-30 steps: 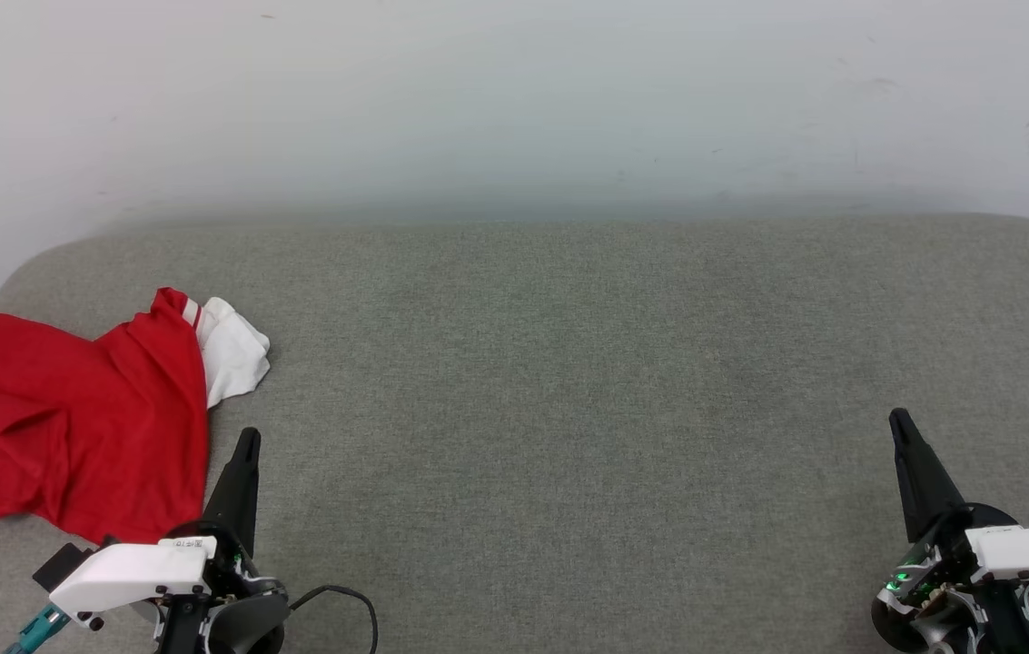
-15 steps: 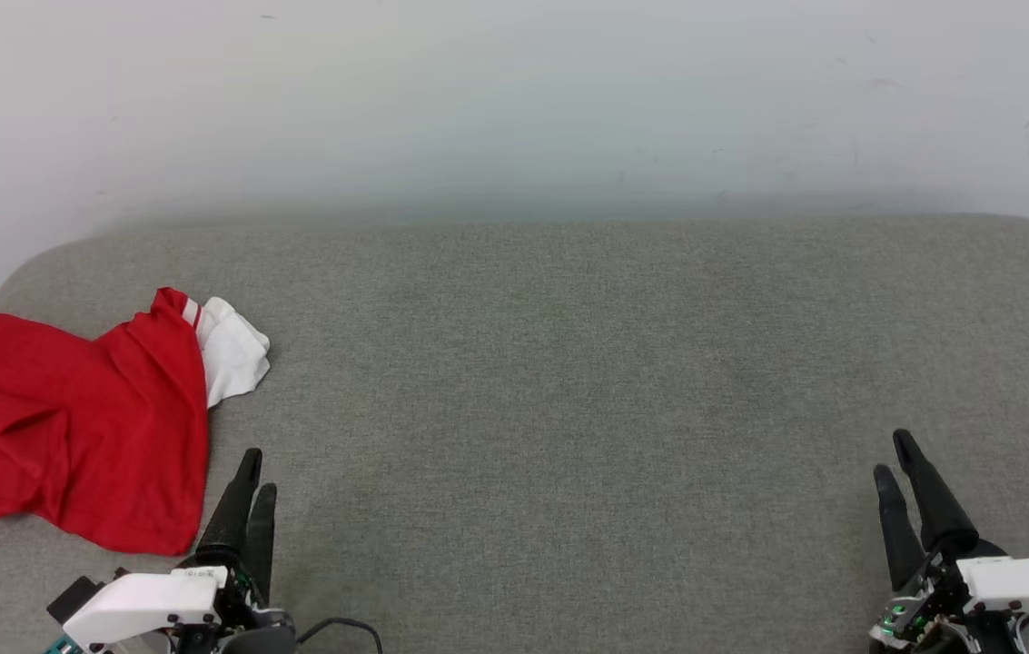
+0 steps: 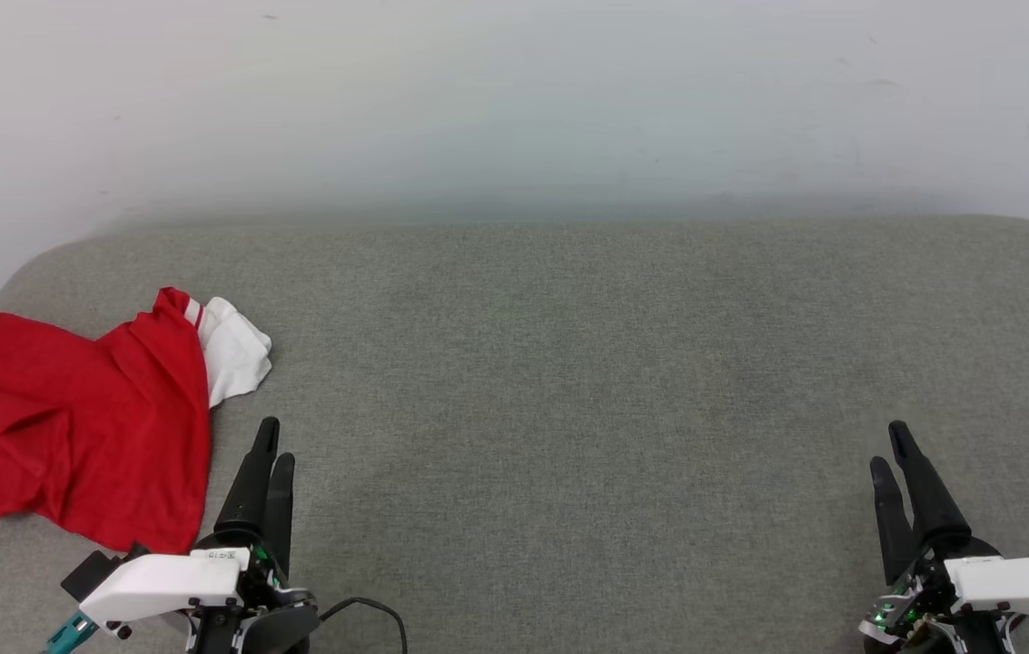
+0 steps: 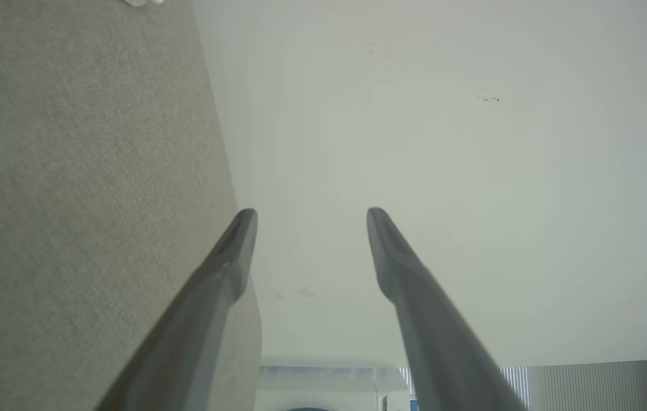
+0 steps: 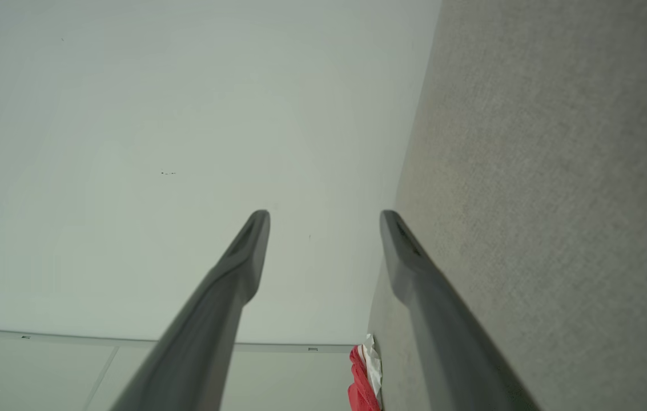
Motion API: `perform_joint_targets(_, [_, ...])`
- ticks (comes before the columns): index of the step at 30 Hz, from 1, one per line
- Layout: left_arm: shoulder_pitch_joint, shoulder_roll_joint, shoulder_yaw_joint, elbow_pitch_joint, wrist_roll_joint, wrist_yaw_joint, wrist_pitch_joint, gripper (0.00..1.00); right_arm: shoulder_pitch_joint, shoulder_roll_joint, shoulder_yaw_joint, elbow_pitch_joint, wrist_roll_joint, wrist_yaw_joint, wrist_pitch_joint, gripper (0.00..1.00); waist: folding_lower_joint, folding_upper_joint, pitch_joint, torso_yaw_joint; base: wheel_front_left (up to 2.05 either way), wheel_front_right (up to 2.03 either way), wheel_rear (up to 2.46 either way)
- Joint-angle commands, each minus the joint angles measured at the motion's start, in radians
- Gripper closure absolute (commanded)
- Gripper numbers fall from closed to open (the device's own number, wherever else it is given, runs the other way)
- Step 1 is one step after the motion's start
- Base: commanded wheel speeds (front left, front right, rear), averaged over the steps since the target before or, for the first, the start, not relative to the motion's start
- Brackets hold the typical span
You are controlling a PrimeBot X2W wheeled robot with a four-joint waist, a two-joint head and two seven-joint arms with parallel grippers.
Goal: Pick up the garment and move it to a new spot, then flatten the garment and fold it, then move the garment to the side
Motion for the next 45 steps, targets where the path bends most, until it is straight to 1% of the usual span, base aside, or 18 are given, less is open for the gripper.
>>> perform_joint_targets(1, [-0.018, 0.002, -0.009, -0.031, 0.003, 0.0, -0.009, 0.0, -0.01, -0.002, 0.006, -0.03, -0.01, 0.0, -0.009, 0.0, 0.0, 0.0, 0.0, 0.0, 0.0, 0.0, 0.0])
perform_joint_targets(8, [-0.012, 0.002, -0.03, -0.09, 0.055, 0.0, -0.04, 0.0, 0.001, -0.002, 0.016, -0.072, -0.093, 0.0, -0.039, 0.0, 0.0, 0.0, -0.002, 0.004, 0.0, 0.0, 0.0])
perform_joint_targets(14, [-0.005, 0.003, -0.048, -0.131, 0.151, 0.0, -0.064, 0.0, 0.009, -0.002, 0.021, -0.103, -0.211, 0.0, -0.063, 0.0, 0.0, 0.0, -0.004, 0.007, 0.0, 0.0, 0.0])
perform_joint_targets(23, [0.004, 0.004, -0.055, -0.159, 0.367, 0.0, -0.097, 0.0, 0.023, -0.002, 0.026, -0.139, -0.413, 0.0, -0.096, 0.0, 0.0, 0.0, -0.008, 0.015, 0.0, 0.0, 0.0])
perform_joint_targets(34, [0.011, 0.004, -0.08, -0.162, 0.661, 0.0, -0.134, 0.0, 0.037, -0.006, 0.05, -0.168, -0.747, 0.0, -0.134, 0.0, 0.0, 0.0, -0.013, 0.021, 0.0, 0.0, 0.0])
perform_joint_targets(39, [0.013, 0.007, -0.088, -0.153, 0.791, 0.0, -0.15, 0.0, 0.044, -0.009, 0.055, -0.178, -0.872, 0.0, -0.149, 0.0, 0.0, 0.0, -0.015, 0.024, 0.0, 0.0, 0.0])
perform_joint_targets(45, [0.017, 0.013, -0.083, -0.138, 0.93, 0.0, -0.167, 0.0, 0.051, -0.013, 0.057, -0.182, -0.993, 0.0, -0.157, 0.0, 0.0, 0.0, -0.019, 0.028, 0.0, 0.0, 0.0])
